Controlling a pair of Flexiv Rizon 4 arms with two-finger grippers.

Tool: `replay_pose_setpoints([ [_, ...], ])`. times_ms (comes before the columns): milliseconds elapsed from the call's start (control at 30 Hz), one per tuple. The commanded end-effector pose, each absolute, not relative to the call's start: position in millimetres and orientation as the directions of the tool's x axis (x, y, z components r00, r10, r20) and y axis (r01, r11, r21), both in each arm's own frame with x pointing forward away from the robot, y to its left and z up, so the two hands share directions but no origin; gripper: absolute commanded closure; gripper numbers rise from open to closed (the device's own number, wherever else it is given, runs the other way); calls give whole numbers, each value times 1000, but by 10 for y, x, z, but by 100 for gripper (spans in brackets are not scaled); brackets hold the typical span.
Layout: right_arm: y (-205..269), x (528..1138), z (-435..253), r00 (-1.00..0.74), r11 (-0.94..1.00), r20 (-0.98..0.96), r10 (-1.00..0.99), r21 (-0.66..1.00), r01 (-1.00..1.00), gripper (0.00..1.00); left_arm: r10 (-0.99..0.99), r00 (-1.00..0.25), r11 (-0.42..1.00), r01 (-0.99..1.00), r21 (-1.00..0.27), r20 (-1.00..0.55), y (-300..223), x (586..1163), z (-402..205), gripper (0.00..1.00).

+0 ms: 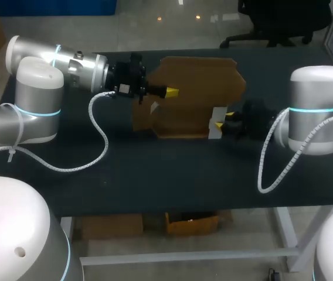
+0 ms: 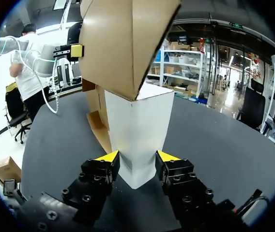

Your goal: Assemble the packaging by folding the flat box into shape, placing the metal phone stand inside, and closing the box properly

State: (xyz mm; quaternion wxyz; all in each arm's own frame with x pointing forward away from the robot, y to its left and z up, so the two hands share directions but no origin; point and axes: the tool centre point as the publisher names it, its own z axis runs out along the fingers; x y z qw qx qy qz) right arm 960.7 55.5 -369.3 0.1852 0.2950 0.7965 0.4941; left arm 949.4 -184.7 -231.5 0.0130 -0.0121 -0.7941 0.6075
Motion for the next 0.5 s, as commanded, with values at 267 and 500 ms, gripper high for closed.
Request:
replay_pose_setpoints([
  [267,590,9620,-3788,-683,289,3,731,905,313,56,36,-999,262,3,-965,6,-1858,9488,-2336,100],
  [500,582,9626,-3790,-644,266,6,765,908,324,56,36,-999,262,3,-965,6,-1858,9488,-2336,100],
])
